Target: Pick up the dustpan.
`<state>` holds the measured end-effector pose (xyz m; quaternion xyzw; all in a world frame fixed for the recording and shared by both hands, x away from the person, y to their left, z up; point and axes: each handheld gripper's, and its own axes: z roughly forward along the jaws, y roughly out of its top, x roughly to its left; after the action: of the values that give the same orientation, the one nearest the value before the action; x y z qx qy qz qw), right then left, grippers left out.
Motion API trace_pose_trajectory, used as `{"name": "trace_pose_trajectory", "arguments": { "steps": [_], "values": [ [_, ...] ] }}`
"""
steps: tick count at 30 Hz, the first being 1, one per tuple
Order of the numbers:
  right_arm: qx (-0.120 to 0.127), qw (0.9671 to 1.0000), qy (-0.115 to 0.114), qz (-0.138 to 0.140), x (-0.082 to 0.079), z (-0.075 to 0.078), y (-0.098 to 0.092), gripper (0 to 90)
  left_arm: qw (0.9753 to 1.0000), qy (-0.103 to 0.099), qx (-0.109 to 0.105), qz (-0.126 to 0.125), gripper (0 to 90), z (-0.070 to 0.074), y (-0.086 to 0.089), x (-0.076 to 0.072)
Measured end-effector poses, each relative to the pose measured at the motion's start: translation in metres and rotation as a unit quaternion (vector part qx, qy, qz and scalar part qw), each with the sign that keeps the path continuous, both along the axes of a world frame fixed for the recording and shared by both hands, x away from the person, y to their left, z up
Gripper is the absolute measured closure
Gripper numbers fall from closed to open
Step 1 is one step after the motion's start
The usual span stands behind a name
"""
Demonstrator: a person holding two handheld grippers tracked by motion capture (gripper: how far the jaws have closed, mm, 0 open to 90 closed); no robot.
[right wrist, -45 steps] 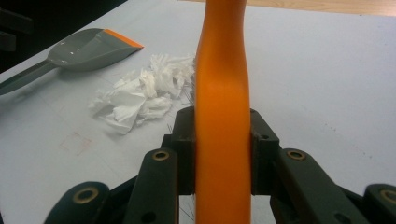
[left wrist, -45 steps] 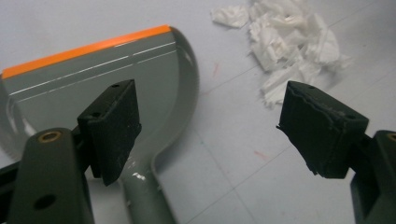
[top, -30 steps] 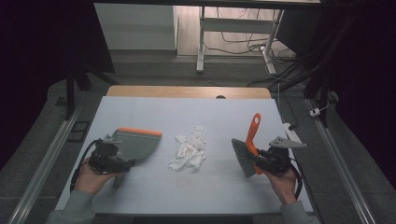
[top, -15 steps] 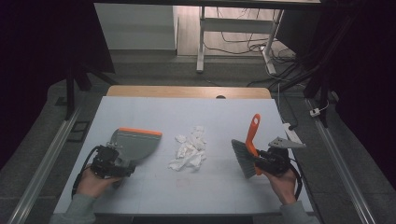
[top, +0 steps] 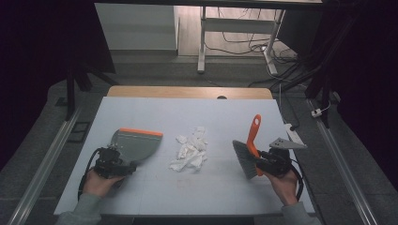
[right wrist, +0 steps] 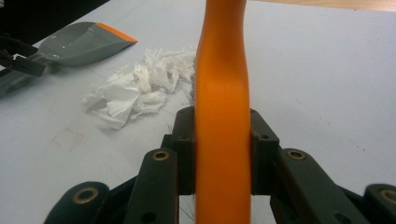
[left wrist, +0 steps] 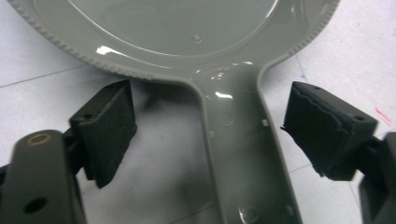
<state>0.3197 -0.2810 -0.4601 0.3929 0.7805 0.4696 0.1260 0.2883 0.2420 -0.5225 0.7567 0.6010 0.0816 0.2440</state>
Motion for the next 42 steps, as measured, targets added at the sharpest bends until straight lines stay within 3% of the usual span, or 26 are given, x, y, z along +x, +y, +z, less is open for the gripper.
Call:
{"name": "trace_pose_trajectory", "arguments": {
  "steps": [10, 12, 14, 17, 29, 42],
  "values": [
    [-0.001, 1.0000, -0.001, -0.002, 0.000, 0.000, 0.000, 69.8, 0.9994, -0.002, -0.035, 0.006, 43.2, -0.001, 0.006, 0.001],
    [-0.001, 1.0000, -0.001, -0.002, 0.000, 0.000, 0.000, 69.8, 0.9992, -0.005, -0.038, 0.007, 45.3, 0.000, 0.007, 0.001],
    [-0.002, 1.0000, -0.001, -0.002, 0.000, 0.000, 0.001, 69.8, 0.9992, -0.009, -0.039, 0.009, 54.5, 0.001, 0.007, 0.000],
    [-0.002, 1.0000, -0.001, -0.002, 0.000, 0.000, 0.000, 69.8, 0.9991, -0.012, -0.040, 0.011, 61.0, 0.001, 0.009, 0.000],
    [-0.003, 1.0000, -0.001, -0.004, 0.000, 0.000, -0.001, 69.8, 0.9991, -0.020, -0.036, 0.005, 61.9, 0.003, 0.013, -0.001],
    [0.001, 1.0000, -0.005, -0.007, 0.000, 0.002, -0.002, 69.9, 0.9981, -0.050, -0.037, -0.007, 62.0, 0.009, 0.016, -0.005]
  ]
}}
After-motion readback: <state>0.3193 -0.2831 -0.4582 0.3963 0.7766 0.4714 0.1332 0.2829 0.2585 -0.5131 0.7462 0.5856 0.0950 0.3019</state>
